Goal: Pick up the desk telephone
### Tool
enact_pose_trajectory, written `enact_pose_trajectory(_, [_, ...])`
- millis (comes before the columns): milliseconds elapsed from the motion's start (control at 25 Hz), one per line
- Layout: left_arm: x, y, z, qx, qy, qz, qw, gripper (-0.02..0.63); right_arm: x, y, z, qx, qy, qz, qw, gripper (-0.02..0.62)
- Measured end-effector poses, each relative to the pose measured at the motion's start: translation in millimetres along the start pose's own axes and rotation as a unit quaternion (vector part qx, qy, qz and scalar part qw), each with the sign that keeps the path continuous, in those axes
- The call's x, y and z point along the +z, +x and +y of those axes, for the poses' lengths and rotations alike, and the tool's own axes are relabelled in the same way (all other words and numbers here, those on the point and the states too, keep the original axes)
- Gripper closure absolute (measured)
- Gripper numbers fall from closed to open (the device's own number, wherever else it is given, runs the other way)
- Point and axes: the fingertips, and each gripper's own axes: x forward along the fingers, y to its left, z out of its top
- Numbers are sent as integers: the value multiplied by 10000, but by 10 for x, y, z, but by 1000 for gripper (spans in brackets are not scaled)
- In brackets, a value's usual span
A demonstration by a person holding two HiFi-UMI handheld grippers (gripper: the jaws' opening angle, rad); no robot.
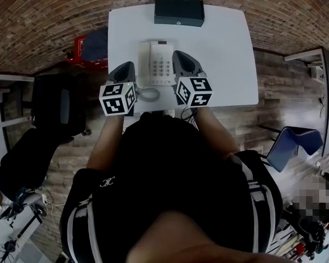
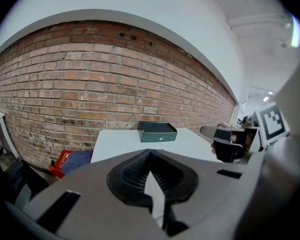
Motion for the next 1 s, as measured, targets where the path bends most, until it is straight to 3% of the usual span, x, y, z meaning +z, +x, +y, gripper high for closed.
enact_pose_trajectory(160, [-159, 160, 77, -150, -223, 289, 9992, 604, -201, 100, -95, -30, 88, 313, 9995, 597])
enact_pose_trajectory(320, [-232, 304, 85, -365, -164, 422, 9983, 604, -422, 215, -181, 44, 472, 656, 9967, 593])
enact_pose_trajectory(400, [-308, 387, 48, -607, -212, 574, 9963, 603, -504, 277, -235, 100, 712, 743, 9946, 555])
enact_pose_trajectory(680, [-639, 696, -46, -1398, -813, 1176, 9798, 307, -864, 493, -410, 341, 1402, 1141, 9829, 431])
enact_pose_trajectory(800, [-760, 819, -45, -1608, -1108, 1394, 9708, 285, -989, 554, -457, 367, 1577, 1315, 9780, 396])
enact_pose_trajectory(1000, [-916, 1013, 78, -1586, -1262, 1627, 9656, 285, -1219, 653, -548, 242, 1715, 1658, 9708, 391])
